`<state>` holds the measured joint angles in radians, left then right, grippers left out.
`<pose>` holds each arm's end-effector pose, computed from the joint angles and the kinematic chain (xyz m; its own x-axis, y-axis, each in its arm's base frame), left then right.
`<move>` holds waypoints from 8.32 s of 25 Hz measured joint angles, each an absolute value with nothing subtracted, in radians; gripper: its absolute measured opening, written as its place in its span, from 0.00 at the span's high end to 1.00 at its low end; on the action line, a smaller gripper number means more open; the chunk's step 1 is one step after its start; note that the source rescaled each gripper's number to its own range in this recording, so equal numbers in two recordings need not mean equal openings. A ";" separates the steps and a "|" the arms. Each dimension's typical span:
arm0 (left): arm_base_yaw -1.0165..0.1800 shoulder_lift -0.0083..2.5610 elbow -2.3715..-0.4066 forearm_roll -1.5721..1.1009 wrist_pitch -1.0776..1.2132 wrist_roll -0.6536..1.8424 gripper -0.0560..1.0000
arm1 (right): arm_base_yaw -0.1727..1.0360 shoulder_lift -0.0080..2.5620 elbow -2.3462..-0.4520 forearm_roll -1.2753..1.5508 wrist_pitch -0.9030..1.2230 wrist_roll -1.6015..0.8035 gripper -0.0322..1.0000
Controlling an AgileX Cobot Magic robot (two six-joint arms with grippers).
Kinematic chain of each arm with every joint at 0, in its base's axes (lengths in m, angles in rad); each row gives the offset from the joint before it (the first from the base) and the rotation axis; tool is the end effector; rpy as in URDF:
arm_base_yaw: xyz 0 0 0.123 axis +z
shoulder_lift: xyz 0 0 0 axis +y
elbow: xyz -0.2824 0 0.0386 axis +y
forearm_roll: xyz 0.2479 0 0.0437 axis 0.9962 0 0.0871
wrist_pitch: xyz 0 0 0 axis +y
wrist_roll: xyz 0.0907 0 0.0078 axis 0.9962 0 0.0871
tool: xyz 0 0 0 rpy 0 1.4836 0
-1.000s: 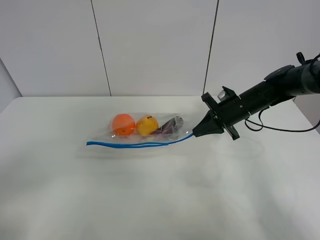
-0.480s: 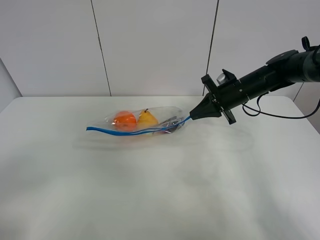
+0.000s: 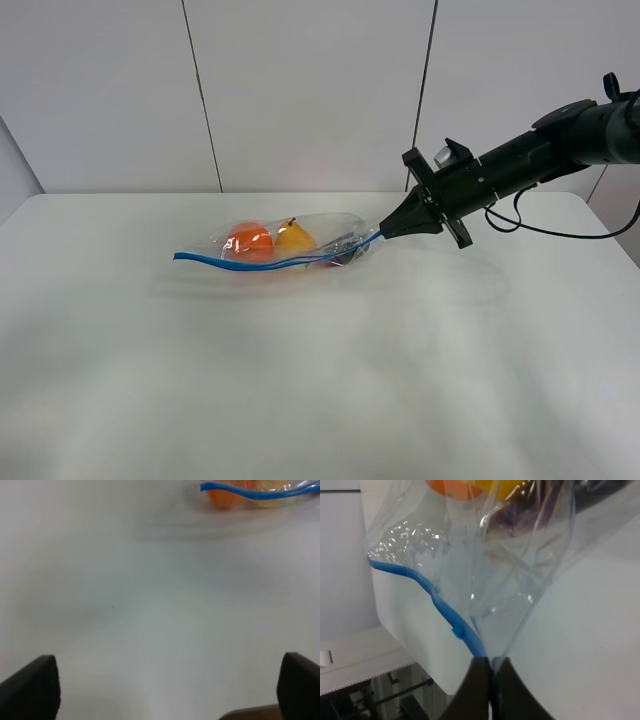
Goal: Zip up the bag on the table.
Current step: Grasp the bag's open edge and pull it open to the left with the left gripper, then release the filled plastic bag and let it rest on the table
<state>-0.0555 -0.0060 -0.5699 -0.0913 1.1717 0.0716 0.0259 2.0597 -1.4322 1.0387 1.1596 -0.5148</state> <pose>-0.0197 -0.0066 0.2874 -0.4800 0.0626 -0.8751 0.1460 0.9892 -0.0093 0.4004 0.0823 0.1890 -0.9942 0.0243 -0.1048 -0.0684 0.6096 0.7897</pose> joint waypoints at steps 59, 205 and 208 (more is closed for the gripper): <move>-0.677 1.394 -0.762 -1.046 0.031 1.993 0.00 | 0.026 2.060 -1.432 1.036 1.147 -0.515 0.97; 0.161 1.858 -1.261 -1.063 0.740 1.147 0.00 | 0.033 2.060 -1.434 1.032 1.178 -0.514 0.97; 0.161 1.857 -1.323 -0.863 0.882 0.926 0.00 | 0.033 2.060 -1.434 1.032 1.179 -0.516 0.97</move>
